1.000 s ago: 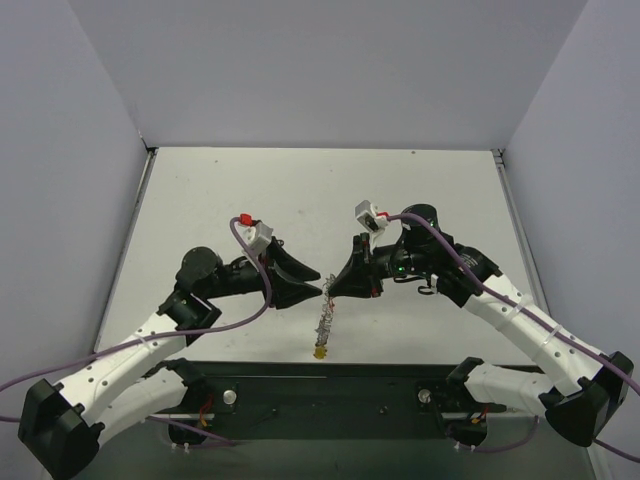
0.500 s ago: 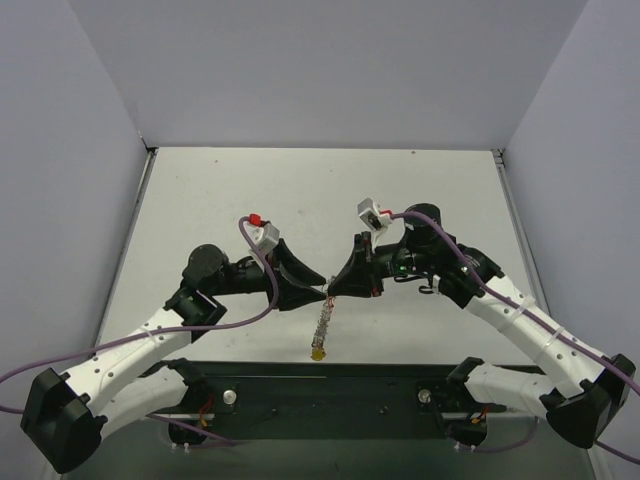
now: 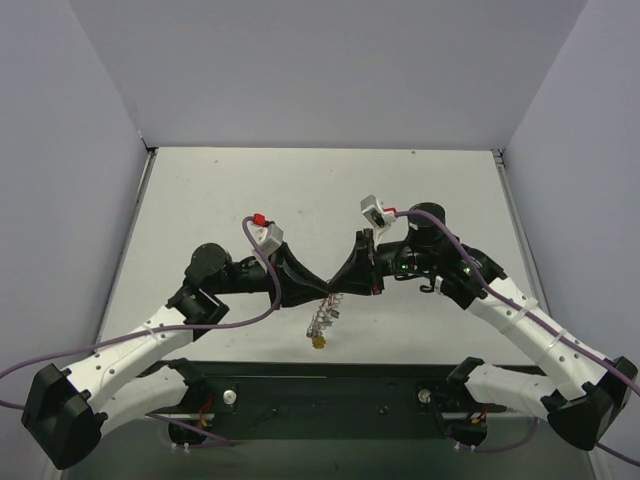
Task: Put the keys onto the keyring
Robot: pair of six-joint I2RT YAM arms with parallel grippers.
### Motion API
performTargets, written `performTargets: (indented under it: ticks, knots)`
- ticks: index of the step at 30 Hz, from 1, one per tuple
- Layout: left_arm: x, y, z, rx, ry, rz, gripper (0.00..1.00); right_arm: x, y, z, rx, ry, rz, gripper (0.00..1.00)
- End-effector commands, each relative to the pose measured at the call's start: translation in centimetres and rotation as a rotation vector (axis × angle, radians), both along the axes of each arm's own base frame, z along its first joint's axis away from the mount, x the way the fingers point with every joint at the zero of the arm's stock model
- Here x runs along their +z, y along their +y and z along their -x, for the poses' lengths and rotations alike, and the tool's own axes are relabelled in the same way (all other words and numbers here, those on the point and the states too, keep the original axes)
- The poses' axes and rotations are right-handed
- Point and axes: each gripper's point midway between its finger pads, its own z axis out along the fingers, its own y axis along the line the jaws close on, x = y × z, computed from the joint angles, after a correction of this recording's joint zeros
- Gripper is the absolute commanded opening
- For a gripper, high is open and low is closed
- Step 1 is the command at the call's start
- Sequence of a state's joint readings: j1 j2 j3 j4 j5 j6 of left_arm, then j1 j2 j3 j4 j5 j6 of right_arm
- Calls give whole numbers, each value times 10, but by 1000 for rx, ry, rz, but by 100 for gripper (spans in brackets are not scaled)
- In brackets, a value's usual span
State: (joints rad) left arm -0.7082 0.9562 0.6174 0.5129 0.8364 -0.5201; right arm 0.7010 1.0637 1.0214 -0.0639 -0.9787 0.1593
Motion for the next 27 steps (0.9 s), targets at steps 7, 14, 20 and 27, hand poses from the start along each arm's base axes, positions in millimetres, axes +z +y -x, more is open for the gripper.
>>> performTargets:
  ticks: [7,14,20,27]
  knots:
    - [30,-7,1,-10,-57,55,0,35,3,4,36,-95,-107,2]
    - [35,-1,0,43,-82,100,0,47,-13,-9,-127,-194,-127,50]
    - [44,11,4,90,-138,203,0,64,-36,-16,-293,-288,-189,66]
    - [57,21,14,92,-197,319,0,69,-34,-4,-235,-284,-223,67]
